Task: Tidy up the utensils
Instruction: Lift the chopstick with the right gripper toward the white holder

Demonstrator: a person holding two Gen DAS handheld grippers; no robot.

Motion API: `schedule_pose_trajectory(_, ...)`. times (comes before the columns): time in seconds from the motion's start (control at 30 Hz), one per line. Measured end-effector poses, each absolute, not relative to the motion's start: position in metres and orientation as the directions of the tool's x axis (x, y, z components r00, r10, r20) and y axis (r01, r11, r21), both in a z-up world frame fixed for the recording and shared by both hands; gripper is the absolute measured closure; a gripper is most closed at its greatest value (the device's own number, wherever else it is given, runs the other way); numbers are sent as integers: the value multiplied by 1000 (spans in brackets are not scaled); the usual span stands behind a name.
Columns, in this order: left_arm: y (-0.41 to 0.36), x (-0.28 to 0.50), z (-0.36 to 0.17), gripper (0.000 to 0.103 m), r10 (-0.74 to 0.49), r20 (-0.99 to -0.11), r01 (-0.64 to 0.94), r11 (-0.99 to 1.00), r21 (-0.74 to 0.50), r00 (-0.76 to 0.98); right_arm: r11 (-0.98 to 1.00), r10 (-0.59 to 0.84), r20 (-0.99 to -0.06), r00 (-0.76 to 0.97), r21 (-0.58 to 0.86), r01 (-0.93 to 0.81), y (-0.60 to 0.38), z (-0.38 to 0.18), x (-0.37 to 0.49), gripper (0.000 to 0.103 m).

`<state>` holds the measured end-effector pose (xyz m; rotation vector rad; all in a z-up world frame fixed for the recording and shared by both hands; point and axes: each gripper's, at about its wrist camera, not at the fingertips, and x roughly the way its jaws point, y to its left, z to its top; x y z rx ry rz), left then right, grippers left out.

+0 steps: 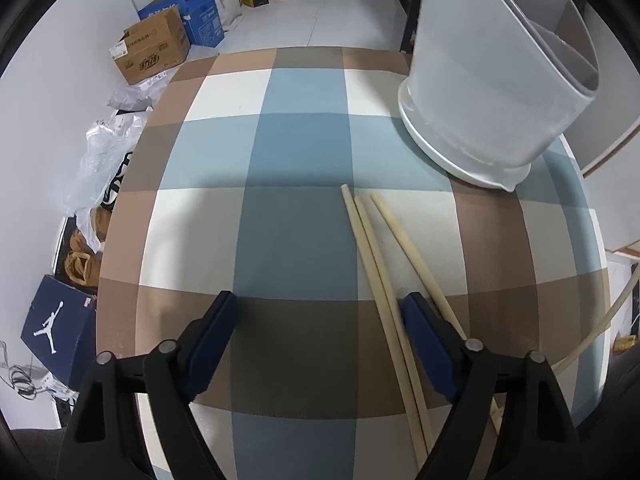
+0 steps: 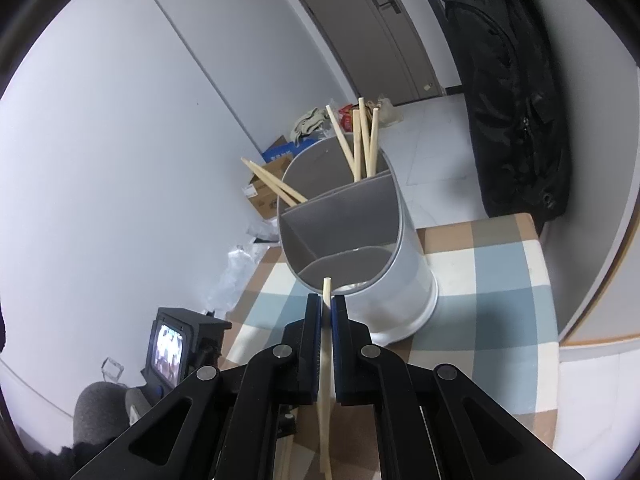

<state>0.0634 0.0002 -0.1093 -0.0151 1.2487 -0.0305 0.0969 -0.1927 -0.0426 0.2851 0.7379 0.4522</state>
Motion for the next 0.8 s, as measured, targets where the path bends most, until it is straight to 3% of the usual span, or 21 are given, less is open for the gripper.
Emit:
schedule_pose_trajectory(0.07, 2, 63, -106, 37, -55, -946, 7, 998, -56, 318, 866, 492, -579, 650, 406, -293, -194, -43, 98, 99)
schedule_pose_trajectory(0.13, 5, 63, -104, 38, -120, -940, -3, 992, -128, 318, 861, 497, -579, 646, 418, -288, -197, -45, 99, 99)
schedule_pose_trajectory(0.27, 6, 62, -100, 38, -144, -933, -20, 987, -160, 331, 852, 510, -573, 642, 438, -286, -200, -46, 103, 99)
schedule_pose_trajectory(0.57, 7, 67, -105, 38, -63, -940, -44, 996, -82, 335, 851, 514, -569, 642, 429, -302, -195, -45, 103, 99)
schedule_pose_trajectory(0.8, 14, 68, -102, 38, -94, -936, -81, 988, -129, 340, 848, 519, -572, 636, 435, -301, -195, -46, 104, 99)
